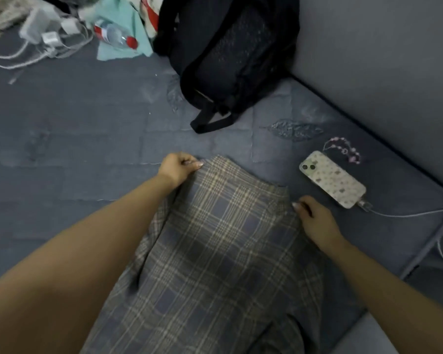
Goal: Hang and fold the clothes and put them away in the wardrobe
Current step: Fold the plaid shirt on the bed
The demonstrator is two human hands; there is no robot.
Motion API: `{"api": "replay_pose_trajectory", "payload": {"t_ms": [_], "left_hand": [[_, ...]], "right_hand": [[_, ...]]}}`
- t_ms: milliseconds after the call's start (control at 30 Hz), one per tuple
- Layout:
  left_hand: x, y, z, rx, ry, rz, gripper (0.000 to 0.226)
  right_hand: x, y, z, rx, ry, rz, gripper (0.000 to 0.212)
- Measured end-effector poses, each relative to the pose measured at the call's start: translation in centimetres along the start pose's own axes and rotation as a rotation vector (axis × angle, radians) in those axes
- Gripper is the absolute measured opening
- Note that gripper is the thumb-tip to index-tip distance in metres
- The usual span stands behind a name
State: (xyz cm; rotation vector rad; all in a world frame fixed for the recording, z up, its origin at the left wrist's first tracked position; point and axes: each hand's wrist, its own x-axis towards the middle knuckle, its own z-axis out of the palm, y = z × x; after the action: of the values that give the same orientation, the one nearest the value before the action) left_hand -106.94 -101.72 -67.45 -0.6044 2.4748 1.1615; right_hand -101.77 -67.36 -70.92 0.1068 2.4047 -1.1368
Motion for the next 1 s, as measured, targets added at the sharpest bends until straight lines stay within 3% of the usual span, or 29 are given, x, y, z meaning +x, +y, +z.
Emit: {"api": "replay_pose_trajectory", "payload": {"t_ms": [133,233,400,533,633,800,933,1000], "left_hand": [[2.4,-2.5,2.9,0.030,0.006,-0.049,0.025],[1.8,-3.2,3.3,0.205,0.094,-0.013,0.023],[-2.9,-6.7,-0.5,0.258,0.112,-0.101,0.041],[-9.0,-13.3,-5.2,0.080,0.155,-0.389,0.051],[-13.4,-18.7,-7.6,-0.033,0.167,-0.493,0.050],[-18.6,-24.7,-9.8,0.164,0.084,-0.656,0.044],[-20.8,-27.8,-11.2,0.259,-0.081,-0.702,0.083],[-22.2,-28.7,-11.0,0.258,-0.102,-0.734,0.079]], "right_hand": [[0.8,1.4,2.1,-0.048,0.123,0.035,0.017],[-0.5,0.5,2.8,-0.069,0.170,0.069,0.008],[-4.5,-3.3,4.4,-0.376,0.200,-0.040,0.060],[-7.0,-8.3,6.8,-0.423,0.054,-0.383,0.060],[-5.6,-12.3,9.4,-0.513,-0.128,-0.564,0.050],[-0.8,-18.7,16.3,-0.653,-0.393,-0.758,0.037],[2.3,-22.6,22.4,-0.715,-0.515,-0.737,0.051],[3.1,-23.8,24.7,-0.768,-0.600,-0.672,0.064]]}}
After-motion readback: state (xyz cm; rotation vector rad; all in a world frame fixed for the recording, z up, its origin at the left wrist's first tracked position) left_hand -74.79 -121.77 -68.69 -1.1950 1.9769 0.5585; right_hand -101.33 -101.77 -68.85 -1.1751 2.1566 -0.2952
